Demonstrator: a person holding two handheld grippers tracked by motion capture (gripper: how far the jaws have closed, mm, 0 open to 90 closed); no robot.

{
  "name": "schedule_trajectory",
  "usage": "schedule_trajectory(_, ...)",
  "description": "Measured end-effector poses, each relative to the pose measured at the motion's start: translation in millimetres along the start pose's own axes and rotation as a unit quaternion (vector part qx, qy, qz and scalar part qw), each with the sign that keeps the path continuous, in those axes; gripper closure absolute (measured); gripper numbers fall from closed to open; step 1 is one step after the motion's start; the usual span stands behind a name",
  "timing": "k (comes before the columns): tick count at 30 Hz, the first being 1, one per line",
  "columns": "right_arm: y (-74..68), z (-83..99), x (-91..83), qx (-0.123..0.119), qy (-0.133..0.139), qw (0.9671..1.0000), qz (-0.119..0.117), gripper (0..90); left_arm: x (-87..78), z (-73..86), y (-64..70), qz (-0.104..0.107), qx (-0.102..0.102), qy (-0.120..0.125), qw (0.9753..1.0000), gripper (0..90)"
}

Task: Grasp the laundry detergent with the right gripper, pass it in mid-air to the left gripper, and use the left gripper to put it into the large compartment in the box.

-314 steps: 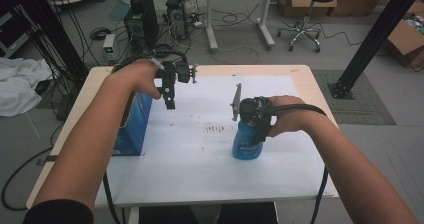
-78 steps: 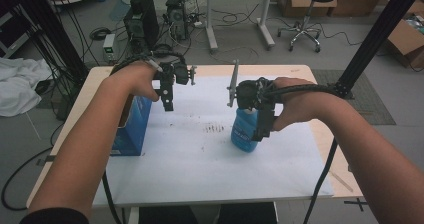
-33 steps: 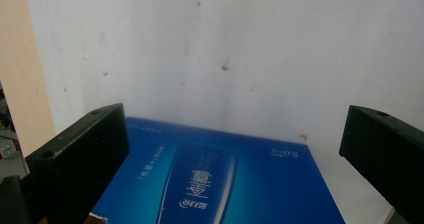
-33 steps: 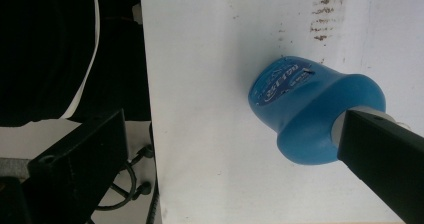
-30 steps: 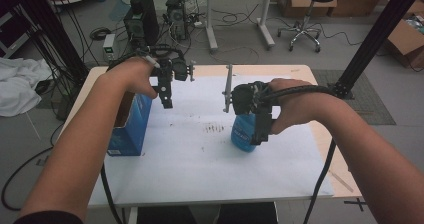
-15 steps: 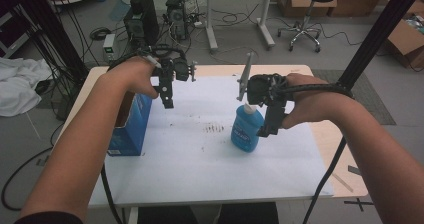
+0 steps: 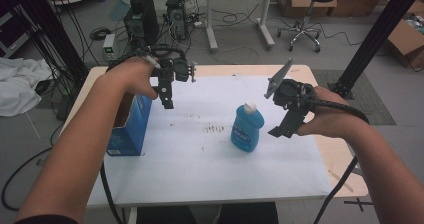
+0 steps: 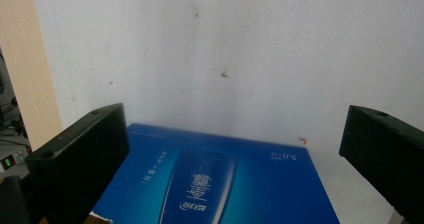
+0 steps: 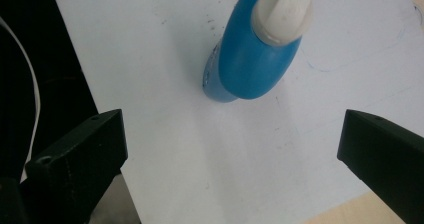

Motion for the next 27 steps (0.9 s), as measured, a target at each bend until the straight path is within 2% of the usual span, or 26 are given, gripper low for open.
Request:
schedule_trajectory(4,2.8,15.9,5.0,0.024,0.040,0.9989,0.006,0.0,-0.4,0.2,-0.8,-0.001,0.001,0.003,1.0000,0.1)
schedule_trajectory(7,4.3,25.2,8.5,0.030,0.073,0.9968,0.015,0.0,-0.6,0.1,-1.3,-0.002,0.001,0.005,1.0000,0.1)
schedule_trajectory(13,5.1,35.3,19.1,0.035,0.134,0.9900,0.026,0.0,-0.8,-0.3,-1.4,-0.003,0.001,0.007,1.0000,0.1)
schedule_trajectory(19,8.8,46.0,32.7,0.049,0.184,0.9811,0.033,0.0,-1.2,0.4,-0.8,-0.003,0.002,0.009,1.0000,0.1)
schedule_trajectory(25,12.6,57.2,45.1,0.067,0.233,0.9693,0.040,0.0,-2.1,2.0,-0.6,-0.003,0.003,0.008,1.0000,0.1)
schedule_trajectory(27,13.3,60.0,49.8,0.069,0.242,0.9667,0.045,0.0,-2.0,2.7,-0.5,-0.004,0.003,0.008,1.0000,0.1)
Point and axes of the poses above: each handheld gripper's, and its own axes: x roughly forward along the jaws, z roughly out of its underside, y roughly to its right, the point moved 3 cm from there along x, roughly forward along the jaws, and after that the axes turned 12 degrees about -z, right-handed, at the moved point
